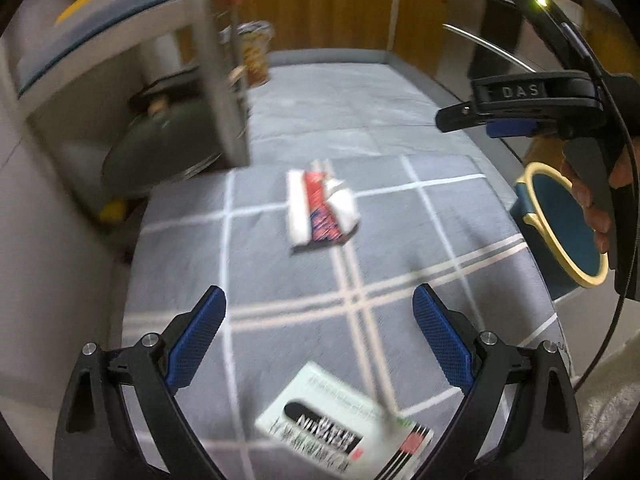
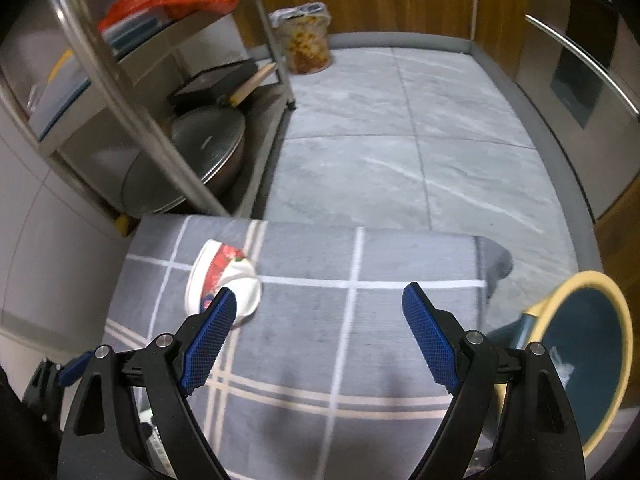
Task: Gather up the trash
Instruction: 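Move both tools back over the mat toward the box and cup, then grasp the white COLTALIN medicine box with the left tool and lift it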
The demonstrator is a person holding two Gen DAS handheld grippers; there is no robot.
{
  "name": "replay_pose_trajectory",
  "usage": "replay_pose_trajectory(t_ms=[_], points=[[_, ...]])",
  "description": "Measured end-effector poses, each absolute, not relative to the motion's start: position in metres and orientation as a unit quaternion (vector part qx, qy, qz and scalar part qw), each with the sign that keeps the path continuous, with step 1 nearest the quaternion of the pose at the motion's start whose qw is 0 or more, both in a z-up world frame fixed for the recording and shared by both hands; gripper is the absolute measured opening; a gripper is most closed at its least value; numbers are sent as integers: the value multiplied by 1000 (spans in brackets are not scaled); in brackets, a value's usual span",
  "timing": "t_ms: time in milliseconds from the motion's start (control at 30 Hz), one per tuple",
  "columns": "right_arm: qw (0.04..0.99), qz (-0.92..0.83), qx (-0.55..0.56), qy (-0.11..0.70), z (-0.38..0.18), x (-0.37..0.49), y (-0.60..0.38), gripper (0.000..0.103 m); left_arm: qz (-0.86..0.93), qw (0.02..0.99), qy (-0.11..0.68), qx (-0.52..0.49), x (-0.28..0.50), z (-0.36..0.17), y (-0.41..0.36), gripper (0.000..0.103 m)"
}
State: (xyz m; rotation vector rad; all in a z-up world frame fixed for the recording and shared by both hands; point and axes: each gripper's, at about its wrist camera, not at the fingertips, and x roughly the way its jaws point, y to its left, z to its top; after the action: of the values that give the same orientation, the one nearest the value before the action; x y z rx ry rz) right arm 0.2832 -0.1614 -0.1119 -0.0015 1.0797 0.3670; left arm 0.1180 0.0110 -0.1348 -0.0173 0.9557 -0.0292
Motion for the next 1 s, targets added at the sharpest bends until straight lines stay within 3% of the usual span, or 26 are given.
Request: replay_pose_trajectory(t_ms=[567, 1000], points=[[847, 178, -20, 500, -106, 277, -160, 85, 183, 847, 485, -116, 69, -182, 12, 93], [851, 171, -23, 496, -103, 277, -175, 85, 217, 817, 522, -113, 67, -211, -12, 93]])
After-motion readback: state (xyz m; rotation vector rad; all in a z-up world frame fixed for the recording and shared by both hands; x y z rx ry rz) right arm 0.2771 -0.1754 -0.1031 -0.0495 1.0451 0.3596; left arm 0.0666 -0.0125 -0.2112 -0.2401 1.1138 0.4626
